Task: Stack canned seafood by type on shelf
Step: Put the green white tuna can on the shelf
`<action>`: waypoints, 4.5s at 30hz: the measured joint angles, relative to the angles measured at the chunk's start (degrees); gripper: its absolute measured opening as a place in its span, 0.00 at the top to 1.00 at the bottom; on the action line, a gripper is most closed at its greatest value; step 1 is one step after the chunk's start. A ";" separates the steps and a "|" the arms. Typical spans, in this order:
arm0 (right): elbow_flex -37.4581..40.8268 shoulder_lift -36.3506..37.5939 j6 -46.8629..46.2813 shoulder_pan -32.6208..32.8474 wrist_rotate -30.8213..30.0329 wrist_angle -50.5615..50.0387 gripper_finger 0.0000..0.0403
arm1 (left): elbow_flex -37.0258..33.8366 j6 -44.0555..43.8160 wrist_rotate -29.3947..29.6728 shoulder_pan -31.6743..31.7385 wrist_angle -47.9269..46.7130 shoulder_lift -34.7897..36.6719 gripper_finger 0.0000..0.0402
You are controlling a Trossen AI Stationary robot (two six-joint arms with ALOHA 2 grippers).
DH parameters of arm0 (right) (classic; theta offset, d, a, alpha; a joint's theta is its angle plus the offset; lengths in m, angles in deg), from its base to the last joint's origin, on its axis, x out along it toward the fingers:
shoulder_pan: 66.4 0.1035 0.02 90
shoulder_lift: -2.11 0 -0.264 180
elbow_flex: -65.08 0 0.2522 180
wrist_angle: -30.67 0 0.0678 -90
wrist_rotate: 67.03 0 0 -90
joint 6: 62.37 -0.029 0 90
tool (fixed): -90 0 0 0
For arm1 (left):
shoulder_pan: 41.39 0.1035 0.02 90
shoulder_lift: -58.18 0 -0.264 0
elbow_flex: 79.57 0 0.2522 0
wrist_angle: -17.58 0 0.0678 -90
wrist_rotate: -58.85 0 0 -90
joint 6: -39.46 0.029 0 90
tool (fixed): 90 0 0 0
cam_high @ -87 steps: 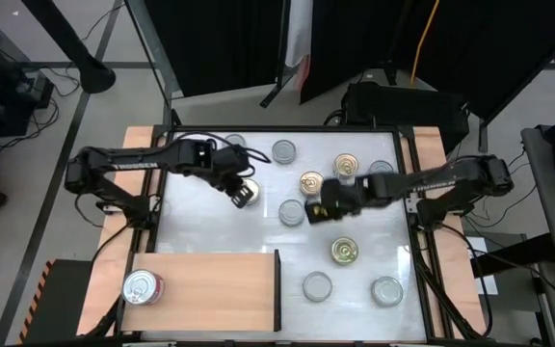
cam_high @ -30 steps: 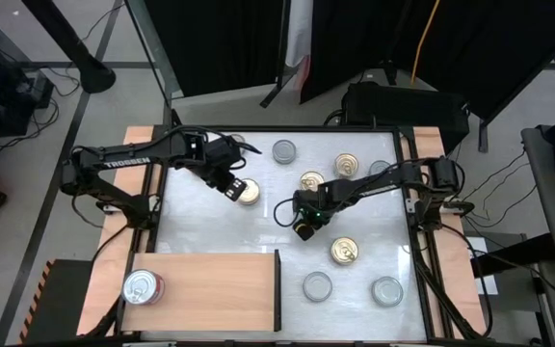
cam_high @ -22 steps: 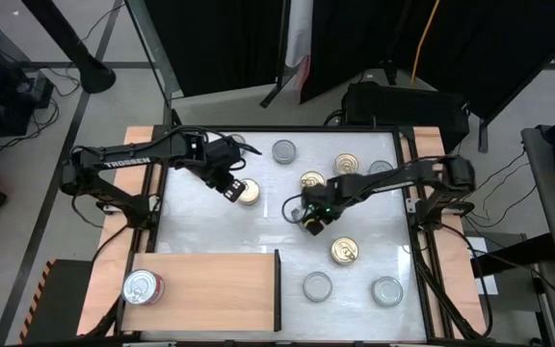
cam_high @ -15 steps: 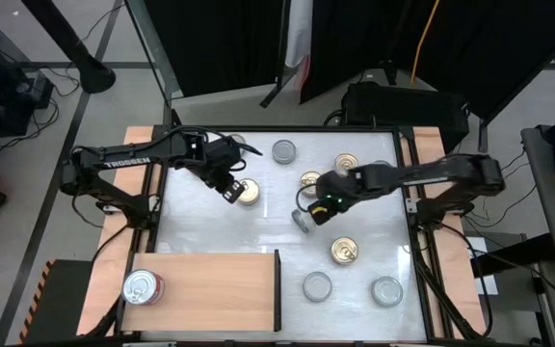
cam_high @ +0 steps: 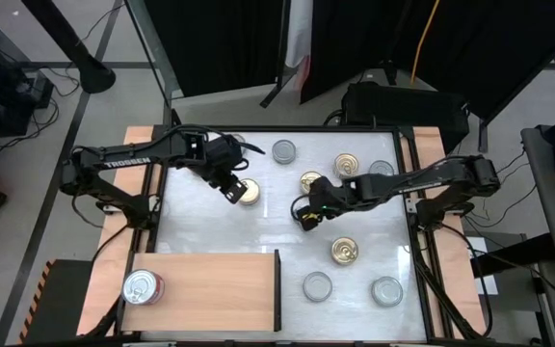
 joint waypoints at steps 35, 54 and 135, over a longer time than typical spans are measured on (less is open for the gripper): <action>-18.99 0.72 19.80 1.51 0.57 1.59 0.75 | 17.42 -7.98 -1.66 -0.63 -0.70 8.59 0.65; -51.64 -15.85 53.83 12.86 -4.64 19.90 0.71 | 22.64 -5.01 -13.29 -12.83 13.08 20.69 0.62; -60.02 -11.67 18.02 8.80 -6.87 -30.90 0.25 | 22.58 -12.93 28.05 -56.52 -14.70 -11.97 0.64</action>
